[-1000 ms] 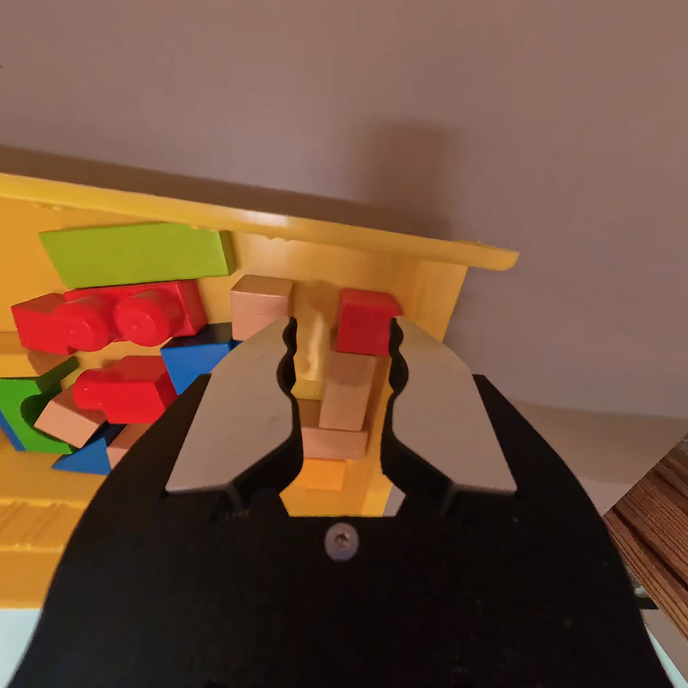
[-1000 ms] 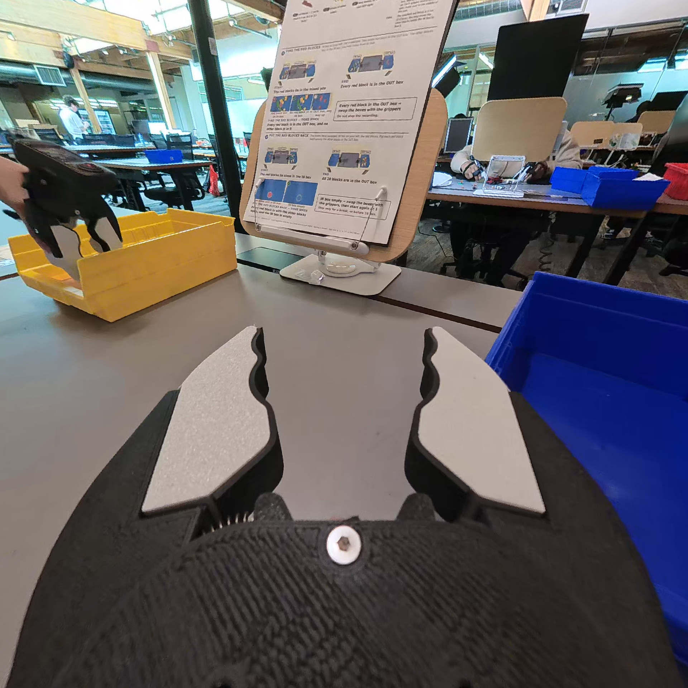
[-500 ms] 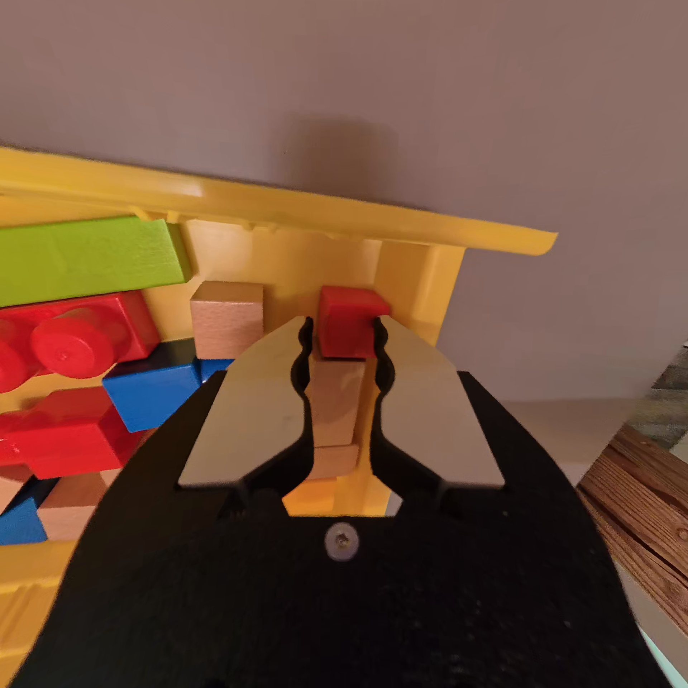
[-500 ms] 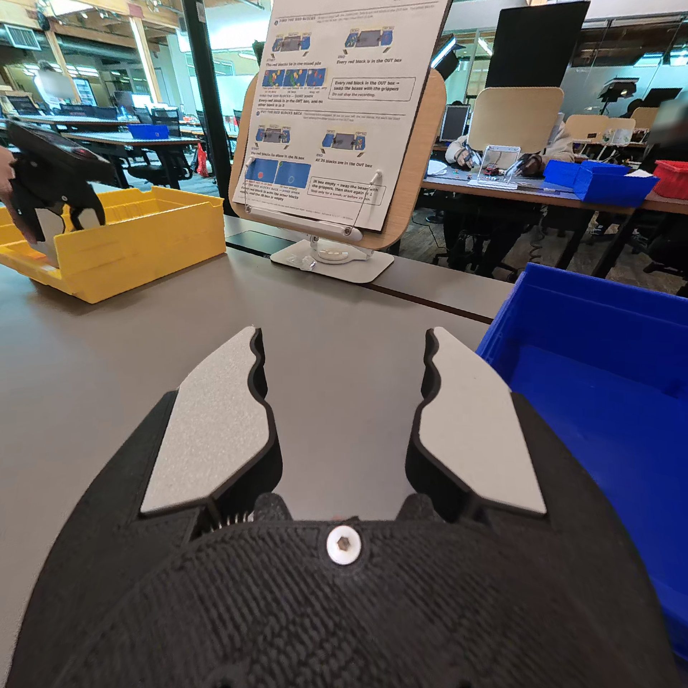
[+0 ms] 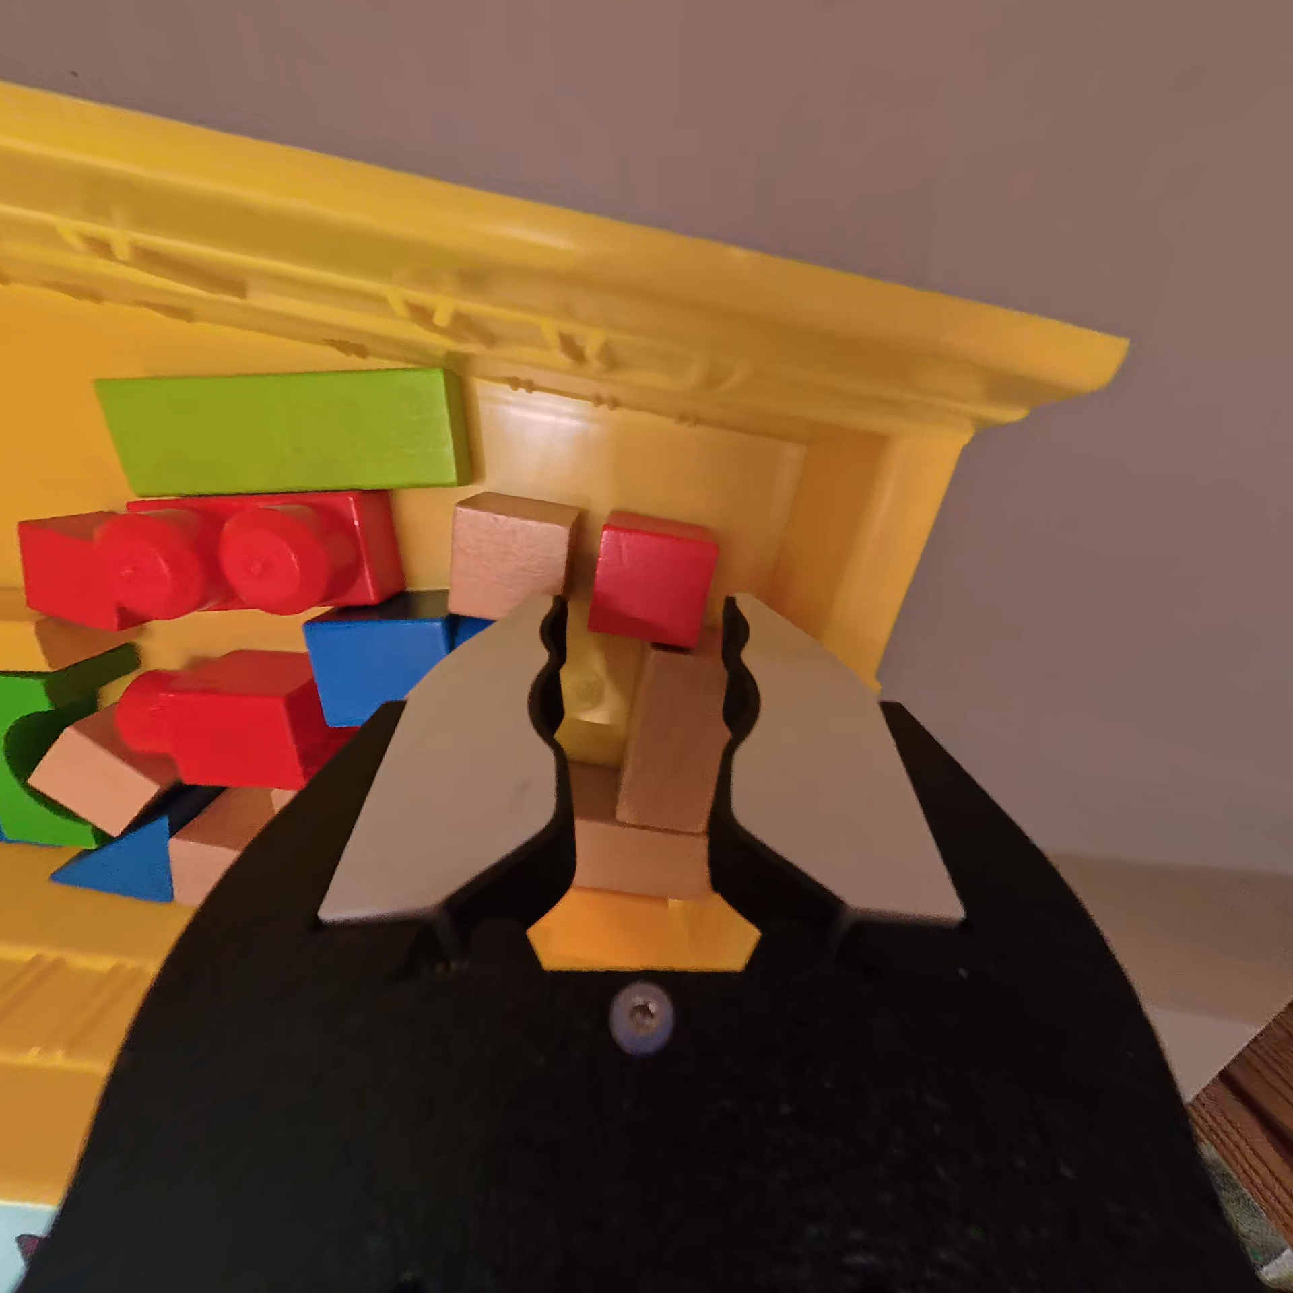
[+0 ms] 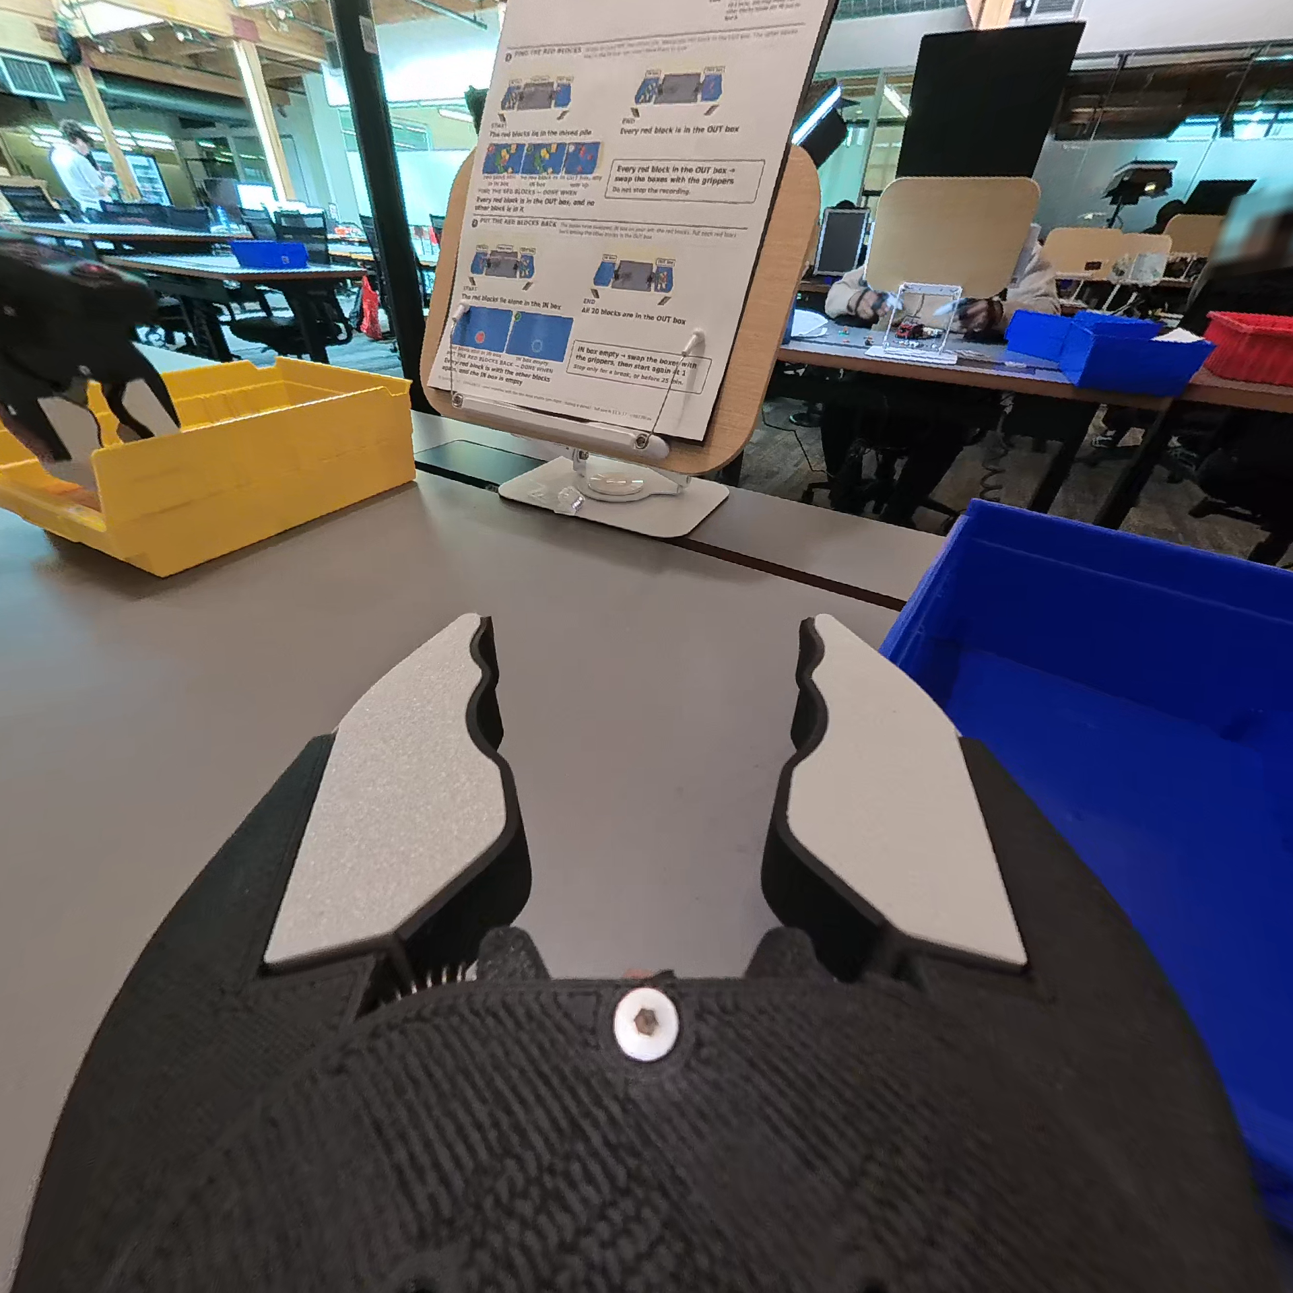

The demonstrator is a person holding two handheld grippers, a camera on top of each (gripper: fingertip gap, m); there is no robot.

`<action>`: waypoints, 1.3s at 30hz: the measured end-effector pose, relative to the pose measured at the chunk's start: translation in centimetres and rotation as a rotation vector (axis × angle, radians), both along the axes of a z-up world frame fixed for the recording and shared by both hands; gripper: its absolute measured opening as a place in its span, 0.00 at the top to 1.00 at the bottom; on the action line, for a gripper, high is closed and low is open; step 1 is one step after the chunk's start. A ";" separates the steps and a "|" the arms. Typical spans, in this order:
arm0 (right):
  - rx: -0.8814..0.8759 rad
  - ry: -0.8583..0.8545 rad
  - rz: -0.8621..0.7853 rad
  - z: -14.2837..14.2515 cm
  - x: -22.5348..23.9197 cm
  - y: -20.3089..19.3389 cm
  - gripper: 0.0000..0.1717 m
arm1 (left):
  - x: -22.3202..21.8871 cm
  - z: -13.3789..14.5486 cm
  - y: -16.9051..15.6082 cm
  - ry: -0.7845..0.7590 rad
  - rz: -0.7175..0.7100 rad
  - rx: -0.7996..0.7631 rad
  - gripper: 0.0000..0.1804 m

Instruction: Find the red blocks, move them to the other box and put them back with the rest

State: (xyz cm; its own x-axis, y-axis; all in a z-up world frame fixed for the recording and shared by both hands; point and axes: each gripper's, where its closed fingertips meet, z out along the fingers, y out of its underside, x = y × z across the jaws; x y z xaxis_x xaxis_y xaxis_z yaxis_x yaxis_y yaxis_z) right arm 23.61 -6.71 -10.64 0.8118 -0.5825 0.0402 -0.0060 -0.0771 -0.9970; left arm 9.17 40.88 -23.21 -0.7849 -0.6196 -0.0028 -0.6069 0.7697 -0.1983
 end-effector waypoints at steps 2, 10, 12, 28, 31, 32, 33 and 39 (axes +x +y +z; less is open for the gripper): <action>0.013 0.001 0.002 0.2 0.0 -0.1 0.52 | 0.2 -0.1 -0.3 -0.018 -0.029 0.018 0.77; -0.003 -0.010 -0.013 0.2 -0.1 -0.5 0.52 | -0.5 -0.9 0.1 0.036 -0.098 0.165 0.80; 0.008 -0.007 -0.014 0.3 -0.1 -0.6 0.52 | -0.5 -1.4 0.2 0.029 -0.097 0.188 0.82; -0.013 0.020 0.097 -0.4 -1.3 2.7 0.50 | 1.5 14.7 -3.4 -0.702 0.250 -0.409 0.82; 0.022 0.048 0.230 0.2 -2.6 5.7 0.49 | 1.0 17.4 -7.8 -0.874 0.179 -0.546 0.82; 0.035 0.069 0.279 0.5 -3.0 6.8 0.48 | 1.1 17.8 -9.4 -0.918 0.155 -0.581 0.82; 0.044 0.099 0.329 0.7 -3.5 7.9 0.48 | 1.2 17.9 -10.9 -0.961 0.128 -0.608 0.82; 0.117 0.460 0.663 1.3 -7.1 13.6 0.47 | 3.6 15.7 -20.3 -1.099 -0.050 -0.723 0.82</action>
State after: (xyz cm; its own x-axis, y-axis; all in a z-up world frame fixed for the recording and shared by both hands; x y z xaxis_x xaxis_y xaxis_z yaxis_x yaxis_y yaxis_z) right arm 16.51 6.90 -9.36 0.9097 0.0450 -0.4129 -0.4068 -0.1039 -0.9076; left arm 12.79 20.60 -7.48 -0.6077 -0.7210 -0.3329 0.1603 0.2992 -0.9406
